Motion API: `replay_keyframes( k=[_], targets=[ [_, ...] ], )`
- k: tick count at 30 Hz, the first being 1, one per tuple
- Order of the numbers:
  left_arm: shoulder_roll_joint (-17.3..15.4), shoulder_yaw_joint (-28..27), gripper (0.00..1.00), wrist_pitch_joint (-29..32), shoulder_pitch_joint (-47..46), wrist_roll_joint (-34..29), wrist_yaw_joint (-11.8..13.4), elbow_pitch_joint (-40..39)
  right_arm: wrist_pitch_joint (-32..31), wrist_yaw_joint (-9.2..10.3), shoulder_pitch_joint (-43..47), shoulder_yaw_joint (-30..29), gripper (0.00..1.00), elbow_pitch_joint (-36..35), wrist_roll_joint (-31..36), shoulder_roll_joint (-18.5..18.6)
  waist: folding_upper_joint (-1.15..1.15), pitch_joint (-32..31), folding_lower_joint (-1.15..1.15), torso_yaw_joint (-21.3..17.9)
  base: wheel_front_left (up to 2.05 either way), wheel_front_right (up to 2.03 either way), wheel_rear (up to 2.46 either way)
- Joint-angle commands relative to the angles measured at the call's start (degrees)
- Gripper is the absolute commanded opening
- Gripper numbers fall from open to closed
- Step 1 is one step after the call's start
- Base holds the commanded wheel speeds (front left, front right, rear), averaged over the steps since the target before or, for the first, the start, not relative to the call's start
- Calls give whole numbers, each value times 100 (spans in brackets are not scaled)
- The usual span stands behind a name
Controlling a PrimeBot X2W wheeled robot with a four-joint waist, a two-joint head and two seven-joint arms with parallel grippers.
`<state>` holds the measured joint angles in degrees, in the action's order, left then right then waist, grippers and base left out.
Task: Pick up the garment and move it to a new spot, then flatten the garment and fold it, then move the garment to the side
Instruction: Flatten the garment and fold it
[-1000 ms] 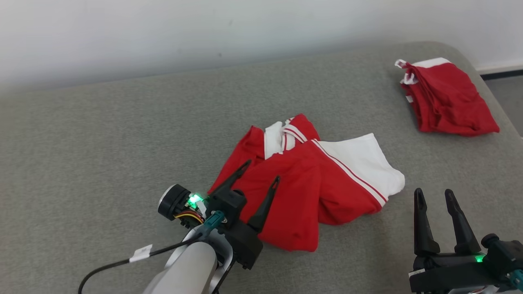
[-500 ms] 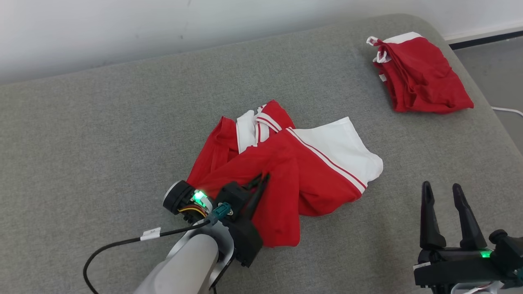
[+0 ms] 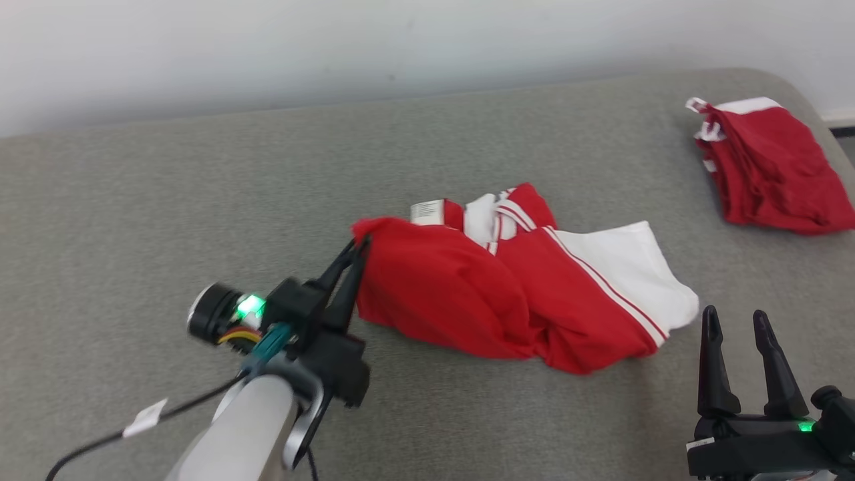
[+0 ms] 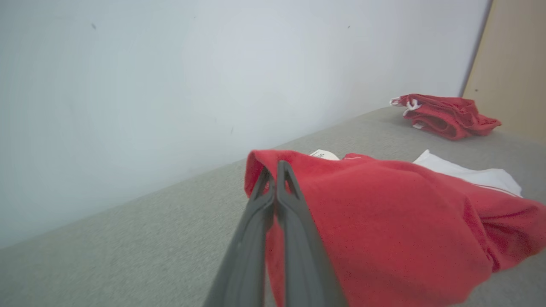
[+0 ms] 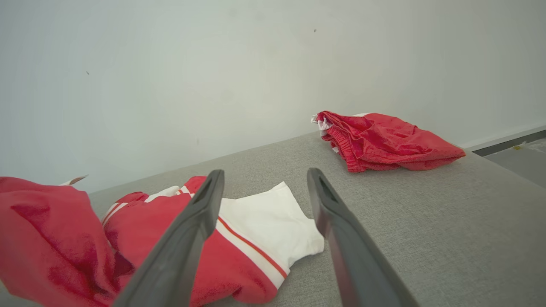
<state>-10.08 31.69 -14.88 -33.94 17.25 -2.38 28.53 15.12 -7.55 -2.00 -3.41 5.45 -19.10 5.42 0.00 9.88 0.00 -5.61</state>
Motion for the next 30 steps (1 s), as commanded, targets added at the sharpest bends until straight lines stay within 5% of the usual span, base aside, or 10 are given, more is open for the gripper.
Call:
replay_keyframes(
  k=[1,12,20,21,22,30],
  targets=[
    [-51,-37,0,-26,178,40,44,-75,2,13,90,-8,100,2,-1,27,0,-208,0,406,0,0,0],
    [-568,-698,0,-32,2532,417,758,-1663,2,13,211,-66,100,70,-67,67,0,-293,0,881,0,0,0],
    [-426,-1103,0,-34,3330,513,804,-1518,2,13,242,-82,100,160,-91,121,0,-351,0,962,0,0,0],
    [-390,-1168,33,-34,3338,486,804,-1515,2,13,243,-81,100,176,-91,124,0,-360,0,965,0,0,0],
    [-366,-1220,100,-34,3357,475,763,-1491,2,13,241,-76,100,182,-88,121,0,-375,0,967,0,0,0],
    [-165,-1836,100,-34,3313,107,600,-1817,2,13,228,-32,100,225,-77,142,0,-554,0,911,0,0,0]
  ],
)
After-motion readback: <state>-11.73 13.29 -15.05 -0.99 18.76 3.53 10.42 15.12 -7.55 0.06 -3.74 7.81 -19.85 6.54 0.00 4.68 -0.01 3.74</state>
